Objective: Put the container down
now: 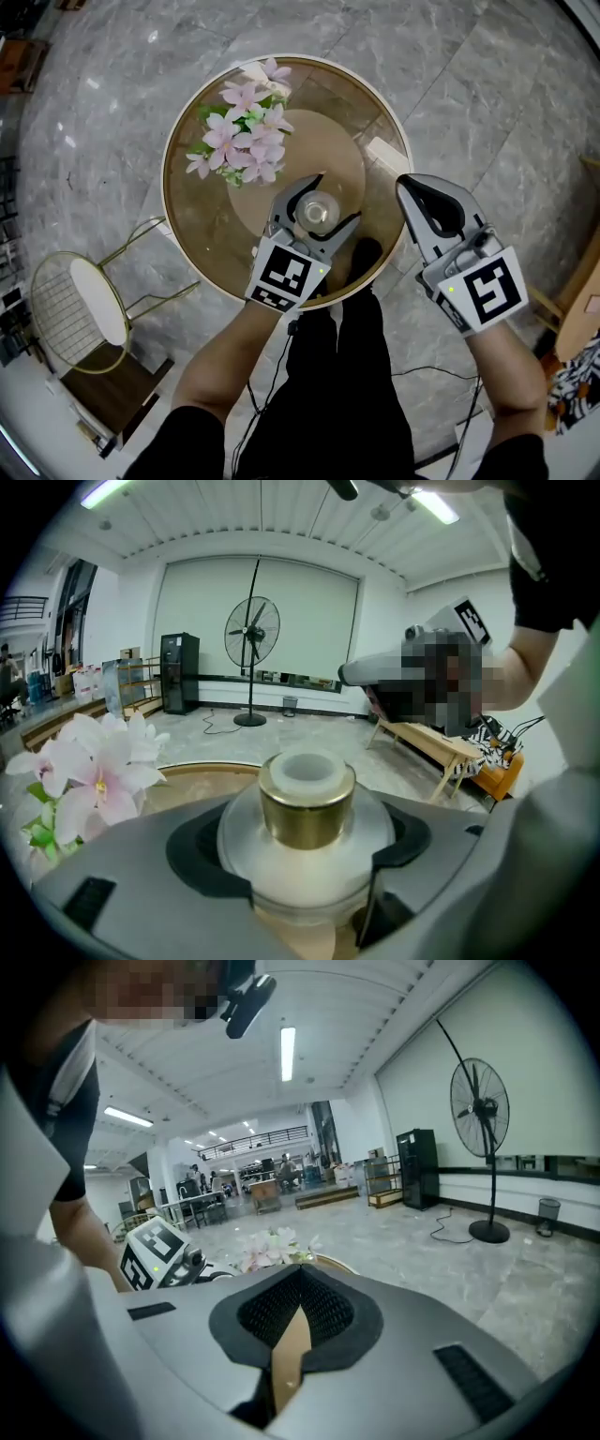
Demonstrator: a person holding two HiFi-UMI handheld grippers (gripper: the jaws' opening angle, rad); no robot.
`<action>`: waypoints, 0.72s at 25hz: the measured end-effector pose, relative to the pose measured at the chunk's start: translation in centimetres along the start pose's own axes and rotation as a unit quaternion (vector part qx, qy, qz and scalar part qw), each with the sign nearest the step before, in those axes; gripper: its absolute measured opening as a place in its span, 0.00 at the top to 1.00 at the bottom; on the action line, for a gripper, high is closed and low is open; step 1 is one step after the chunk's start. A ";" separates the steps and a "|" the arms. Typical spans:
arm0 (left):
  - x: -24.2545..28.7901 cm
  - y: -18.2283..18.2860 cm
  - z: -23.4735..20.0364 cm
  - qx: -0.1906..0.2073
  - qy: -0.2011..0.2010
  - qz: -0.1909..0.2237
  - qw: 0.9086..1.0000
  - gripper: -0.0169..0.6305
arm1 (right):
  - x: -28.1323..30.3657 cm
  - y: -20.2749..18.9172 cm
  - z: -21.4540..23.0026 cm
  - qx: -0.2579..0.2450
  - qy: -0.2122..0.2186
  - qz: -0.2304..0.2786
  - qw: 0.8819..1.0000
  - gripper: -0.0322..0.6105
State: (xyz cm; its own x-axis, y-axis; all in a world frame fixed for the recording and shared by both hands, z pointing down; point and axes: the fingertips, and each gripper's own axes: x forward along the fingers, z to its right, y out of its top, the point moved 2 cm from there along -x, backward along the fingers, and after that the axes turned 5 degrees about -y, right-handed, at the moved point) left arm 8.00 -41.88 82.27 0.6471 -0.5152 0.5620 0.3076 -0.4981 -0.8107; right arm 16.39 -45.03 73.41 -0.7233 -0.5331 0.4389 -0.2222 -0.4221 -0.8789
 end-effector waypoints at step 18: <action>6.9 -4.6 -2.8 0.006 0.005 -0.019 1.000 0.44 | 0.8 -8.4 0.2 0.036 -0.036 -0.030 0.998 0.93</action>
State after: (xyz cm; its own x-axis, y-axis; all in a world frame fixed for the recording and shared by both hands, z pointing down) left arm 9.09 -45.13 90.29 0.6279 -0.5024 0.5944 0.3410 -0.5089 -0.7904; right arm 17.77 -42.05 81.22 -0.6604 -0.5564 0.5042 -0.2139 -0.5043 -0.8366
